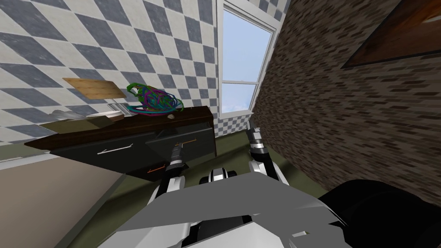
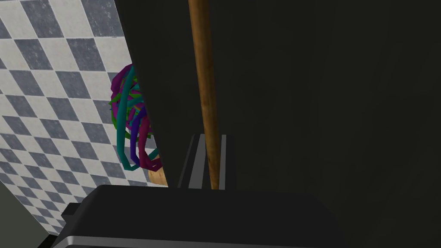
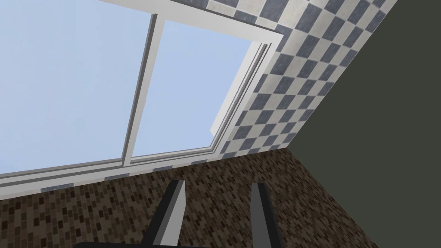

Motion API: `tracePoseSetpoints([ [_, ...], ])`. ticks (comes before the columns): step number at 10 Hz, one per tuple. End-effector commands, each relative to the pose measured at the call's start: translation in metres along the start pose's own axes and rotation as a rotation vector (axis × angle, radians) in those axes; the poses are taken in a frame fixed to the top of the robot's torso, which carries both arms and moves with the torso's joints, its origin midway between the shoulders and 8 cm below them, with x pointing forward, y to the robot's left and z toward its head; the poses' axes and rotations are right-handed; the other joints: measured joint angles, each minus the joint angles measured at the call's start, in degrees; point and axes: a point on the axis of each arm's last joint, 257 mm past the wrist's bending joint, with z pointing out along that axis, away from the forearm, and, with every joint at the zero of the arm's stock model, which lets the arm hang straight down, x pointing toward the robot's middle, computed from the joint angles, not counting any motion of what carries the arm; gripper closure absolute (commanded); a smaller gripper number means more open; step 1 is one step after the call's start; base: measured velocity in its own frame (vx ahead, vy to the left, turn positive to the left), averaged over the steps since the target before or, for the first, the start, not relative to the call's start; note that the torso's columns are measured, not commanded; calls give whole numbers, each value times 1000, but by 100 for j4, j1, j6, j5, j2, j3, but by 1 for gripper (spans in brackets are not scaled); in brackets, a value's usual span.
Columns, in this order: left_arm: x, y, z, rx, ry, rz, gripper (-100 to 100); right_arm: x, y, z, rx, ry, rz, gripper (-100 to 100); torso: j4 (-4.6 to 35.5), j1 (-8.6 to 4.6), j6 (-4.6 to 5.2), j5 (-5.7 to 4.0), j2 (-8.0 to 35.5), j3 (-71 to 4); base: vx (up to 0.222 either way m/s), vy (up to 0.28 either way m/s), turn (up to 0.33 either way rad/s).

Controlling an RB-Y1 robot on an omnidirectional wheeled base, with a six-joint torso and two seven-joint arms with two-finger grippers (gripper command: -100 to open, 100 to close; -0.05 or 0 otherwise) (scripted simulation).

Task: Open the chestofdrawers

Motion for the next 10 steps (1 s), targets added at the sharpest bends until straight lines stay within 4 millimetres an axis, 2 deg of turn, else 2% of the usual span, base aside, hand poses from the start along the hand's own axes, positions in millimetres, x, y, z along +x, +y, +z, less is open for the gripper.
tracePoseSetpoints([
  [1,0,-9,-3,18,3,1,100,0,0,0,0,0,0,0,3,-7,2,-4,0,-1,-201,-44,16],
  [2,0,-3,-4,1,1,1,100,0,0,0,0,0,0,0,9,-7,3,-9,3,-1,-96,-19,1],
  [3,-15,3,8,-12,-28,31,-100,0,0,0,0,0,0,0,6,2,1,-9,-31,-19,-100,18,-341],
  [4,-26,-1,11,-3,-47,41,-100,0,0,0,0,0,0,0,-8,17,7,3,-33,-22,-112,25,-244],
  [5,-34,6,19,-21,-64,59,-100,0,0,0,0,0,0,0,-9,26,-3,7,-33,-20,-180,47,-373],
  [6,-47,-3,26,0,-88,69,-100,0,0,0,0,0,0,0,-9,31,3,12,-12,-8,-155,38,-227],
  [7,-52,-3,26,0,-98,74,-100,0,0,0,0,0,0,0,-12,22,-4,12,-22,-11,-52,9,29],
  [8,-64,1,35,-14,-124,91,-100,0,0,0,0,0,0,0,-22,11,-5,9,-54,-30,-78,12,-373],
  [9,-78,-6,39,1,-149,99,-100,0,0,0,0,0,0,0,-22,10,8,9,-47,-29,-89,15,-216],
  [10,-85,0,47,-18,-167,110,-100,0,0,0,0,0,0,0,-18,14,-4,9,-34,-20,-126,-3,-333],
])
